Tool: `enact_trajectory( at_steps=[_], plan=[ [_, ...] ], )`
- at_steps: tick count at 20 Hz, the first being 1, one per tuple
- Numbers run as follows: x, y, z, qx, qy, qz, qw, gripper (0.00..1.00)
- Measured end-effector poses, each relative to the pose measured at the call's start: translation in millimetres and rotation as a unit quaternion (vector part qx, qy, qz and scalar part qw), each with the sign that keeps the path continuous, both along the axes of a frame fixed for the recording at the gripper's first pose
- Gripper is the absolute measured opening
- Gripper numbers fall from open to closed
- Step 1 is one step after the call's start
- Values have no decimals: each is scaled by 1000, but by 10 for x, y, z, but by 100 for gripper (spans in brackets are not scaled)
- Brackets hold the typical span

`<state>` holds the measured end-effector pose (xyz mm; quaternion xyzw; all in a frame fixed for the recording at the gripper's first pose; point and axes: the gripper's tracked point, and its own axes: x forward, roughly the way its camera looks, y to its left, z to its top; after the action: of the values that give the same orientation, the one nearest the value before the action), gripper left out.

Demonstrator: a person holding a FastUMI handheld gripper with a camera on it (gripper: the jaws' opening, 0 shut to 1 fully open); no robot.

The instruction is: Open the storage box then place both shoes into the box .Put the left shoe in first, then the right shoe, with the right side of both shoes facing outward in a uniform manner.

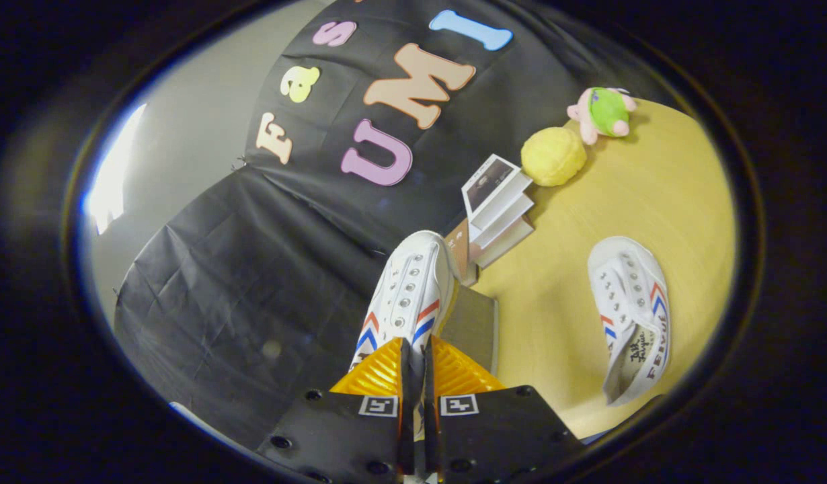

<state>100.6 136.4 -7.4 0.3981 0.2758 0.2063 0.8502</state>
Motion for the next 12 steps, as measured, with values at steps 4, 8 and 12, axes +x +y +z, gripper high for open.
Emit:
enact_trajectory(
  at_steps=[4,8,12],
  plan=[
    [70,377,249,15,-5,23,1000,9],
    [128,721,325,9,-2,38,999,9],
    [248,1043,217,-5,17,37,999,9]
  ],
)
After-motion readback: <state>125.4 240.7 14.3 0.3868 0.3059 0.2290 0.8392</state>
